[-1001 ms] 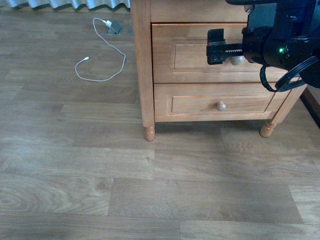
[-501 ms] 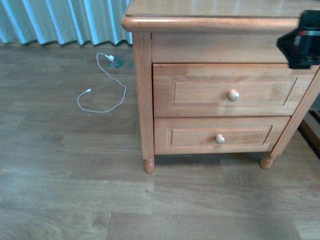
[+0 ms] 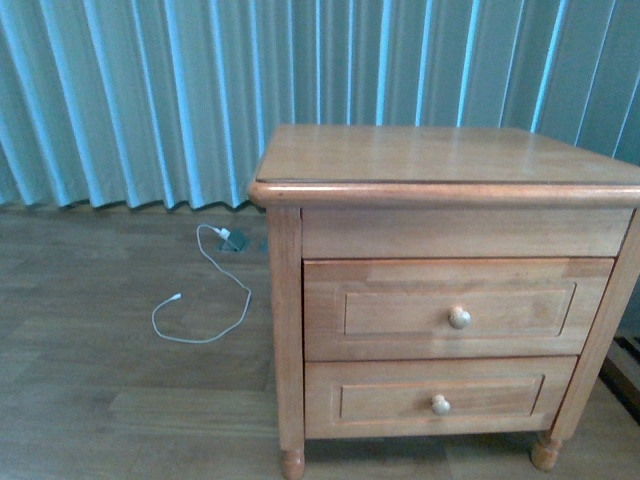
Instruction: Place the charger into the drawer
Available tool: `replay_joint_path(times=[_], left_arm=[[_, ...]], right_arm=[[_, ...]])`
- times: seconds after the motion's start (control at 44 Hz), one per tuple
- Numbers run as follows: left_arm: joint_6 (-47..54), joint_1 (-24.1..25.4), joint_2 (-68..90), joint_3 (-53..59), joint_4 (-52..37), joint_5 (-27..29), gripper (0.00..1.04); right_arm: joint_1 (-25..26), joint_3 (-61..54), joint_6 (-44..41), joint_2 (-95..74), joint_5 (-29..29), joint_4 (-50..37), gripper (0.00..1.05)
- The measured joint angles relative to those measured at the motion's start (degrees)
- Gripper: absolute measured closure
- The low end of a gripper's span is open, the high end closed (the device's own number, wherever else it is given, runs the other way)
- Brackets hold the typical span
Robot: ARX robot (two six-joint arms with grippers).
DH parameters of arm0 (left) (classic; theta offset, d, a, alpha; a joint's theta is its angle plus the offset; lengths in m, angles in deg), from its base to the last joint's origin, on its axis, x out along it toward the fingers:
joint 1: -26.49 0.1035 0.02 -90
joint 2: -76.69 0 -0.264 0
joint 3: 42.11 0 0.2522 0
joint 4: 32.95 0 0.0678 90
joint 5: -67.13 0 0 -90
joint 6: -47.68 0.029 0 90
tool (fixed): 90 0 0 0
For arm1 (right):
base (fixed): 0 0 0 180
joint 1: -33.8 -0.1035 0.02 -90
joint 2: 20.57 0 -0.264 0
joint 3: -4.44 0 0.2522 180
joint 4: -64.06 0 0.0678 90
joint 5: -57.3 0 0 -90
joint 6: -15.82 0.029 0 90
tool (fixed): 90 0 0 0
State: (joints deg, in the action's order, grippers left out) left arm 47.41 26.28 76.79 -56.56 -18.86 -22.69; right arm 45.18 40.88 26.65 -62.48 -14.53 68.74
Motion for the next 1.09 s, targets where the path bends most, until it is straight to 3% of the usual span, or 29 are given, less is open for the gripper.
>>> replay_joint_path(times=[0.091,0.137,0.273,0.478,0.546,0.66,1.092], left_arm=[[0.0,0.0,0.0,0.0,0.0,0.0,0.06],[0.0,0.0,0.0,0.0,0.0,0.0,0.06],[0.0,0.0,0.0,0.0,0.0,0.0,0.06],[0.0,0.0,0.0,0.0,0.0,0.0,0.06],[0.0,0.0,0.0,0.0,0.0,0.0,0.06],[0.0,0.0,0.0,0.0,0.0,0.0,0.06],[0.0,0.0,0.0,0.0,0.0,0.0,0.06]], right_arm=[[0.0,-0.2,0.0,-0.3,-0.5,-0.1,0.09],[-0.7,-1.9,-2.1,0.2,-4.2,-4.9,0.14],[-3.2,-8.2,-8.3,3.8,-10.6,-14.6,0.39],[-5.6,-13.1,-10.1,8.2,-12.7,-14.6,0.72],[-8.6,-14.2,-10.3,9.9,-17.2,-14.1,0.83],[-11.1,-15.9,-10.6,12.7,-17.7,-13.3,1.03],[-11.2,-19.6,-10.8,21.0,-18.1,-8.7,1.03]])
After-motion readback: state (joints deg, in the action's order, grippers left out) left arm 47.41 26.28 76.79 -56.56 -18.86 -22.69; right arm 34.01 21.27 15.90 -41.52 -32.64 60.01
